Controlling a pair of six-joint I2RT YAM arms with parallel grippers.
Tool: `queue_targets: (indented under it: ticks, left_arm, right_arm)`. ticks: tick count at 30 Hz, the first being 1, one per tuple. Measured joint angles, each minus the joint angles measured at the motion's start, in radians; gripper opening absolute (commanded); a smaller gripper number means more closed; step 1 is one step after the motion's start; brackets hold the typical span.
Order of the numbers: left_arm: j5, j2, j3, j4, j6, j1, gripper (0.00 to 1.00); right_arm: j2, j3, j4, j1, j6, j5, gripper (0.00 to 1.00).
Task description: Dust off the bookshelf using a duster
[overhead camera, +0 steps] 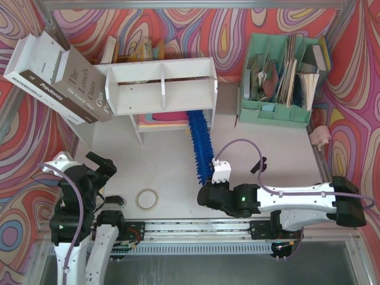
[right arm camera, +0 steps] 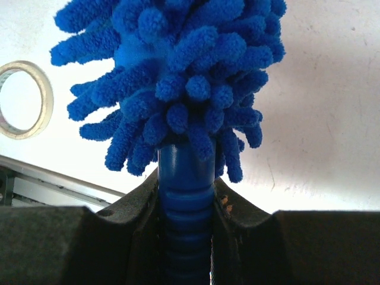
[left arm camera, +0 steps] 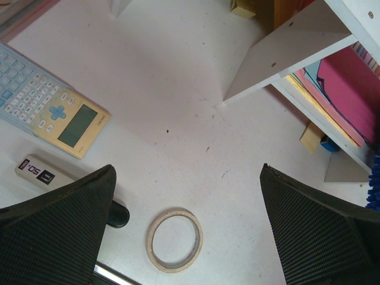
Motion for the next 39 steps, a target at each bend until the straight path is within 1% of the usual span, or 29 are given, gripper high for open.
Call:
queue_targets:
  ticks: [5,10,15,20,25,33,39]
  left_arm:
    - [0.000,0.000,0.000,0.000,0.000,0.000,0.98]
    - [0.000,0.000,0.000,0.000,0.000,0.000,0.98]
    - [0.000,0.000,0.000,0.000,0.000,0.000,0.98]
    - [0.000,0.000,0.000,0.000,0.000,0.000,0.98]
    - [0.000,0.000,0.000,0.000,0.000,0.000,0.98]
    - [-0.001,0.000,0.000,0.000,0.000,0.000,0.98]
    - [-0.001,0.000,0.000,0.000,0.000,0.000,0.98]
  right_arm:
    - [0.055,0.056,0.069,0.000,-0.076,-0.021,0.00]
    - [0.184,0.142,0.194,0.000,-0.163,-0.078,0.00]
    - [0.298,0.169,0.293,0.000,-0.215,-0.139,0.00]
    - [0.348,0.180,0.326,0.007,-0.239,-0.164,0.00]
    - [0.399,0.242,0.338,0.043,-0.247,-0.171,0.00]
    - [0.395,0.258,0.320,0.063,-0.246,-0.125,0.00]
    - [0.263,0.235,0.276,0.065,-0.251,-0.072,0.00]
